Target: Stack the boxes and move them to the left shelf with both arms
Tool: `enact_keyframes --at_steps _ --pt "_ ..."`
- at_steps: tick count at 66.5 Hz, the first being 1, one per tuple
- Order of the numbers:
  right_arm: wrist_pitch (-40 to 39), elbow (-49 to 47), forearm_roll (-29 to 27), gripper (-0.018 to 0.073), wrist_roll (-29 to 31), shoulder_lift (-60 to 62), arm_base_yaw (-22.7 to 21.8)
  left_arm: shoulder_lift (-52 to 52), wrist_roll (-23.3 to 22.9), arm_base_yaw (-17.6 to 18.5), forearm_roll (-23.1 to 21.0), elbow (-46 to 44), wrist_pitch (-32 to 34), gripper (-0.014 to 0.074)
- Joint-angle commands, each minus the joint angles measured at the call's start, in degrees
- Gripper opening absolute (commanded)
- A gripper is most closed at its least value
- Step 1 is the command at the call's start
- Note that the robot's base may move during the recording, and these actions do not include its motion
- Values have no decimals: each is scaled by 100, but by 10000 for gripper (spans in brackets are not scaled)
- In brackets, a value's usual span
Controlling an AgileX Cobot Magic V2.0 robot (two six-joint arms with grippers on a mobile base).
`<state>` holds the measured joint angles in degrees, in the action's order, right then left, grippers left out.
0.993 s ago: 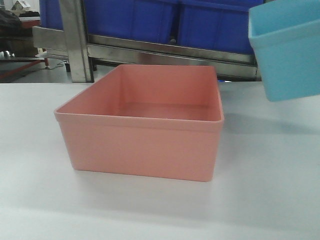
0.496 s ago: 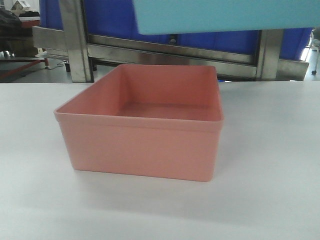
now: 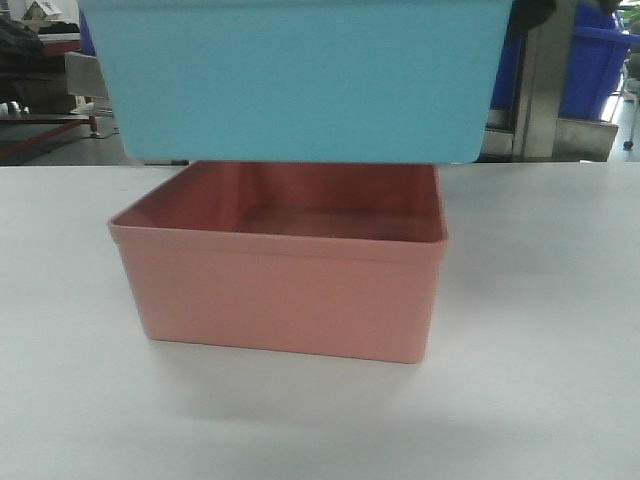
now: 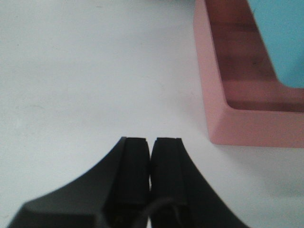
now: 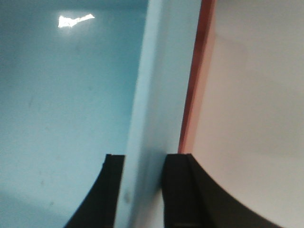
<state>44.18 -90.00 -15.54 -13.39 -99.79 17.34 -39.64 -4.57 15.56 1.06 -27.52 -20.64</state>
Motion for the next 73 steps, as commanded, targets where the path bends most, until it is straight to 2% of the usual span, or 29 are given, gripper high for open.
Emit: enact_keyframes --at_steps 1,26,36,49,73 --pt "-811 -203 -312 55 -95 105 69 16 -9 -3 -29 -147 440 -9" --pt "-1051 -182 -262 55 -90 -413 128 16 -9 -3 -29 -147 440 -9" --pt "-1074 -182 -18 55 -90 -420 128 16 -9 -3 -29 -147 440 -9" --pt "-904 -182 312 55 -90 -420 128 16 -9 -3 -29 -147 440 -9" --pt "-738 -182 339 55 -90 -367 128 16 -9 -3 -29 -147 440 -9"
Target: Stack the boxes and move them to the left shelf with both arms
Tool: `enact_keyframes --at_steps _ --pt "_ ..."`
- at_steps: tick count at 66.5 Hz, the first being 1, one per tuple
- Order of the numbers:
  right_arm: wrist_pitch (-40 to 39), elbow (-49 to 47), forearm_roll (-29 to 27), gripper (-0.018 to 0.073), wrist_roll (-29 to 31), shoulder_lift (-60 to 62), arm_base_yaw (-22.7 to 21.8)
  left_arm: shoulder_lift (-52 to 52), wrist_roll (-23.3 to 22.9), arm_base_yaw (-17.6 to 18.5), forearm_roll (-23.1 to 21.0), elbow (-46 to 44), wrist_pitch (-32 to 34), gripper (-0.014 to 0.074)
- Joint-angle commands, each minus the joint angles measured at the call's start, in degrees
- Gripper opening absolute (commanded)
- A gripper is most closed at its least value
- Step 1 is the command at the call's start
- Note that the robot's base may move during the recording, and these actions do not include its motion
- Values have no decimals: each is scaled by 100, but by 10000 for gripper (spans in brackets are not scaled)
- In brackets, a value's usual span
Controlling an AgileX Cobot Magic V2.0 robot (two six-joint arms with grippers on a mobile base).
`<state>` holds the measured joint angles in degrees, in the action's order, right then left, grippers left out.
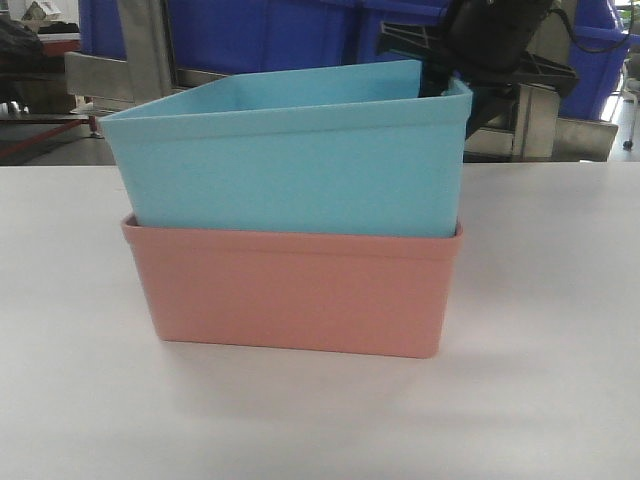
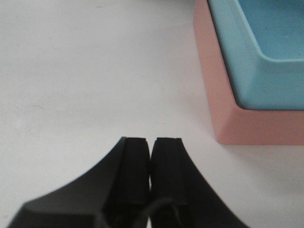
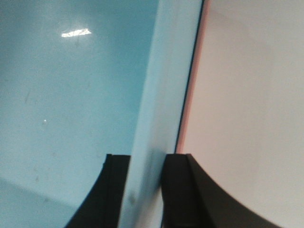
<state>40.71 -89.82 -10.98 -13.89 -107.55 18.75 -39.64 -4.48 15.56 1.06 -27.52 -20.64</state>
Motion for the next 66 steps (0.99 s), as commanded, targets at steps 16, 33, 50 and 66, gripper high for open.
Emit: enact_keyframes --at_steps 16,33,50,66 --pt "-313 -200 -117 226 5 421 -13 16 -18 -3 -29 -147 440 -8" --pt "-137 -205 123 624 24 604 -31 16 -18 -3 -29 -147 347 103" --pt "270 -210 512 612 107 721 -31 -248 -18 -3 -106 -677 -3 484" --pt "423 -210 523 612 224 721 -21 -1680 -18 -3 -159 -2147 -686 524"
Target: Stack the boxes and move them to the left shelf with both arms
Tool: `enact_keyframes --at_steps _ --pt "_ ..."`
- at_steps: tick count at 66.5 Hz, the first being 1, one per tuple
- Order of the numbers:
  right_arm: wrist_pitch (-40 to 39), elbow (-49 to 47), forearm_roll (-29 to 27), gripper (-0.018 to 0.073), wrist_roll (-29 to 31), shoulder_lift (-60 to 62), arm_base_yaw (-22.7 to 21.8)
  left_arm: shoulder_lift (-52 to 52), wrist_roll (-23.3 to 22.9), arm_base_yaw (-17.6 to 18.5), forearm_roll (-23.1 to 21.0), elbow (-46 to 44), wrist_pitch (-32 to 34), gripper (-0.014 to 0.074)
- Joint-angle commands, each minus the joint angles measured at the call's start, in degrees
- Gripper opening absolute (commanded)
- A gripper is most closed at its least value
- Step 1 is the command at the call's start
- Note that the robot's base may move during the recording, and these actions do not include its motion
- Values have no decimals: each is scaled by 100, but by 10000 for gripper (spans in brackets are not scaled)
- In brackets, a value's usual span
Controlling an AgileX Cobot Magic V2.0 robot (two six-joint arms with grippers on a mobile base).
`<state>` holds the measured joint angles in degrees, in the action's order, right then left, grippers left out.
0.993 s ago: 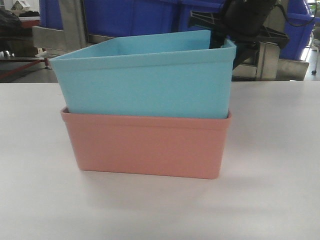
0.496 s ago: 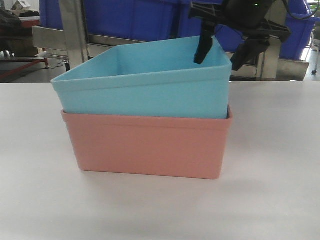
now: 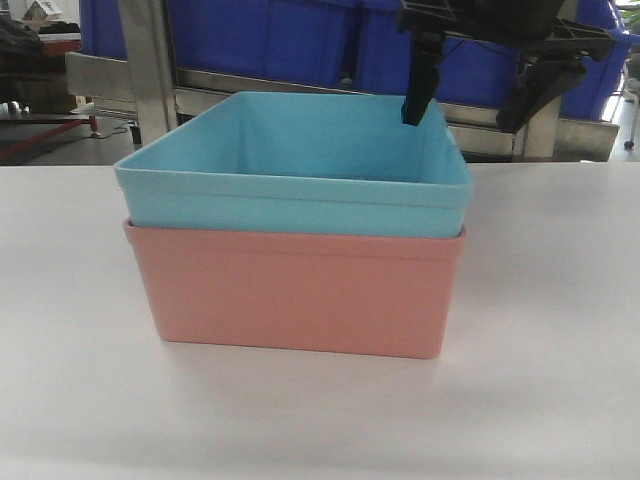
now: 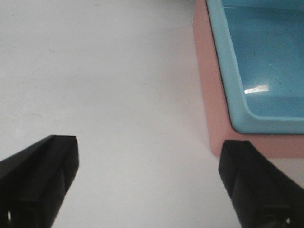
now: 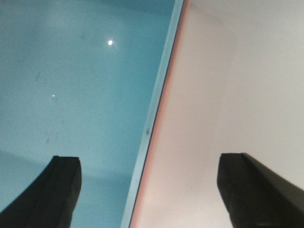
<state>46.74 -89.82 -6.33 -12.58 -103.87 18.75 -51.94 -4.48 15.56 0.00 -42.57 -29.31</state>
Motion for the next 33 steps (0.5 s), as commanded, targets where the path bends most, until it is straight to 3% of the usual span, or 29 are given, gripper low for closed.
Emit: enact_keyframes --at_steps 1,11,33 --pt "-190 -210 59 612 92 353 -24 -500 -18 -3 -53 -743 183 524" --pt "-247 -210 26 612 87 333 5 -1682 -18 54 -65 -1861 11 524" --pt "-456 -210 -12 612 -137 12 208 -4205 -18 557 -146 -4242 -583 523"
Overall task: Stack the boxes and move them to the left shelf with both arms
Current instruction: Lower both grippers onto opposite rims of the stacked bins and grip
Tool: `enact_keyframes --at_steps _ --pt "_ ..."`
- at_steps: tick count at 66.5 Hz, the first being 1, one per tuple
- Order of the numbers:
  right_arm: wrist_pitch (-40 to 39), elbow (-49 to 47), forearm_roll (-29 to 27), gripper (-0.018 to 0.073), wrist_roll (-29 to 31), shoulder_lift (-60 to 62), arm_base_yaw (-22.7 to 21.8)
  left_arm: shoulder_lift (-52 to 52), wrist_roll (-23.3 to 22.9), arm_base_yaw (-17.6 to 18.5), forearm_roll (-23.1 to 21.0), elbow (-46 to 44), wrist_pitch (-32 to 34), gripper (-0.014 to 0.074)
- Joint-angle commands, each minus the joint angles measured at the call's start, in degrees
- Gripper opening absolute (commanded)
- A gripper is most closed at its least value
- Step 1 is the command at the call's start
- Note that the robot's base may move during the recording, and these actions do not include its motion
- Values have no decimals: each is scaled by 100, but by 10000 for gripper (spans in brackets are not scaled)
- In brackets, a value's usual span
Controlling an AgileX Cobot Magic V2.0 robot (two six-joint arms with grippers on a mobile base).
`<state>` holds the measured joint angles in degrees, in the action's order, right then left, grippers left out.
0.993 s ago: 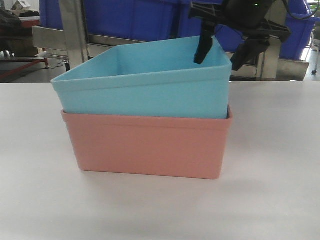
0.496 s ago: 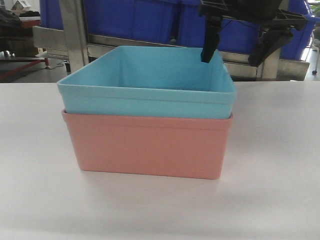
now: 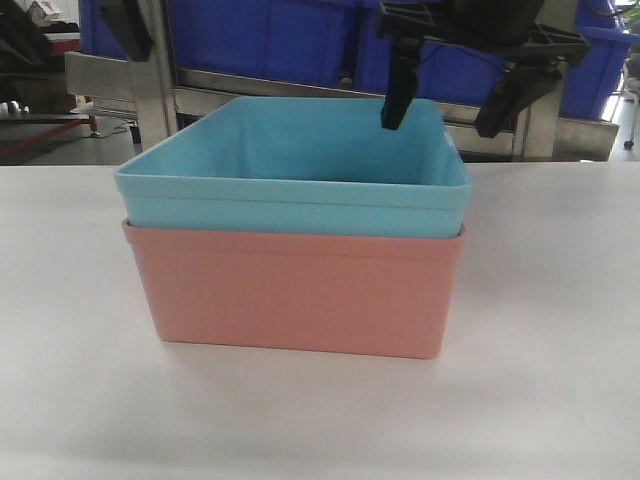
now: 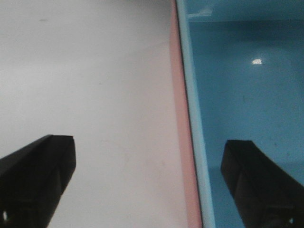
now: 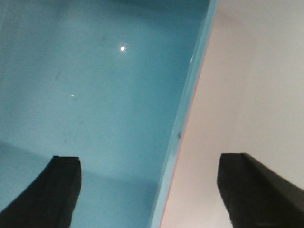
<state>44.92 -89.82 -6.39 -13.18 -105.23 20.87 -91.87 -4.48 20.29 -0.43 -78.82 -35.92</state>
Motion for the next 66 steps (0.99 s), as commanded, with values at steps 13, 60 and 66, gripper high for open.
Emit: enact_keyframes --at_steps 13,60,66 --pt "-280 -210 -6 612 -83 -214 -4 -1259 -18 121 -626 -1411 -148 522" --pt "-277 -210 -6 48 -71 -775 -4 -2235 -18 121 -952 -1522 -228 108" --pt "-287 -210 0 55 -71 -775 -4 -2235 -18 121 -952 -1522 -267 -22"
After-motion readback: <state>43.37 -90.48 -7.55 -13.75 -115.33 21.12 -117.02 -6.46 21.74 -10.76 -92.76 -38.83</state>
